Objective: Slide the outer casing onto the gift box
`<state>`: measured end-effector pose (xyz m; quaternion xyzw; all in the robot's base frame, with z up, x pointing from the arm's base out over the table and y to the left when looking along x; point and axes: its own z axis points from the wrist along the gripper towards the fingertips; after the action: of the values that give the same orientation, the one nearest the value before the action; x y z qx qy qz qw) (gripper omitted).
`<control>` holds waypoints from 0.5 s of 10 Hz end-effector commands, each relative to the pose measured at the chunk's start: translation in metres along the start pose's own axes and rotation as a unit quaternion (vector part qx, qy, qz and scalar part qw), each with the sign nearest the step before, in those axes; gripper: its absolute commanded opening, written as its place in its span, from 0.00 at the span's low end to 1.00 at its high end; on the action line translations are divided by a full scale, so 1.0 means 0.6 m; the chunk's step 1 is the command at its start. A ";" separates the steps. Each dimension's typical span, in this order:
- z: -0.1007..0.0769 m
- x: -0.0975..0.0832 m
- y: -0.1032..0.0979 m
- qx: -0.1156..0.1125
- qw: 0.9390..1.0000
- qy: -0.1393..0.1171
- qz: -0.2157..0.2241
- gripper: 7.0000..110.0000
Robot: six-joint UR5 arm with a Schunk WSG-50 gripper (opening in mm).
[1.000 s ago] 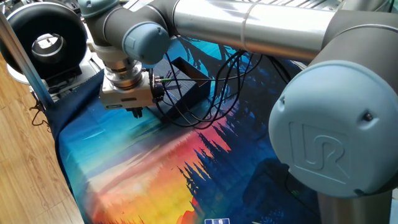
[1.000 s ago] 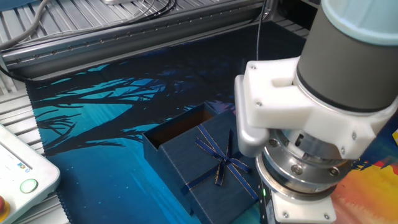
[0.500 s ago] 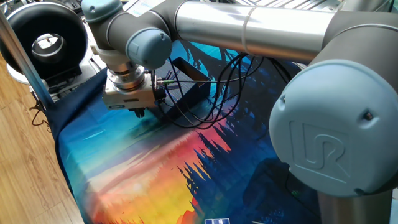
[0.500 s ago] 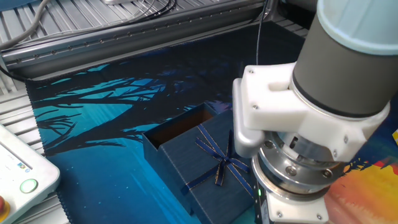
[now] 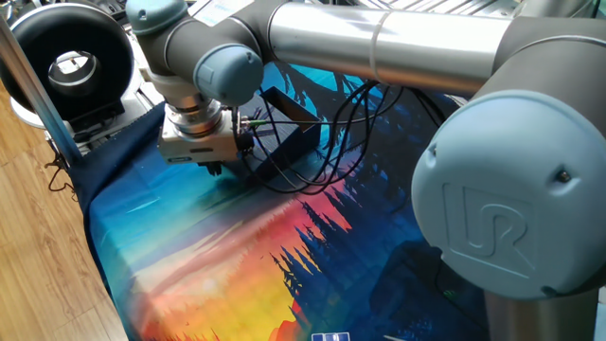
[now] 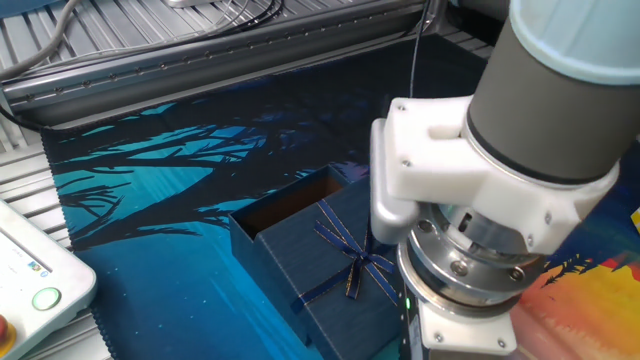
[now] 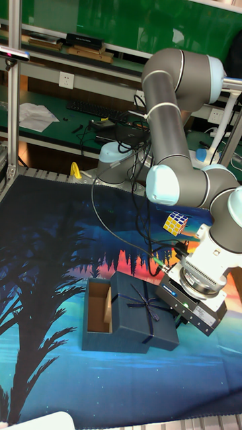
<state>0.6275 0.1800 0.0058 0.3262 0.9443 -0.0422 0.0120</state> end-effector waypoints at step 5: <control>-0.017 -0.010 -0.013 -0.006 1.000 0.011 0.001 0.00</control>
<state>0.6282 0.1741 0.0113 0.3270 0.9441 -0.0395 0.0099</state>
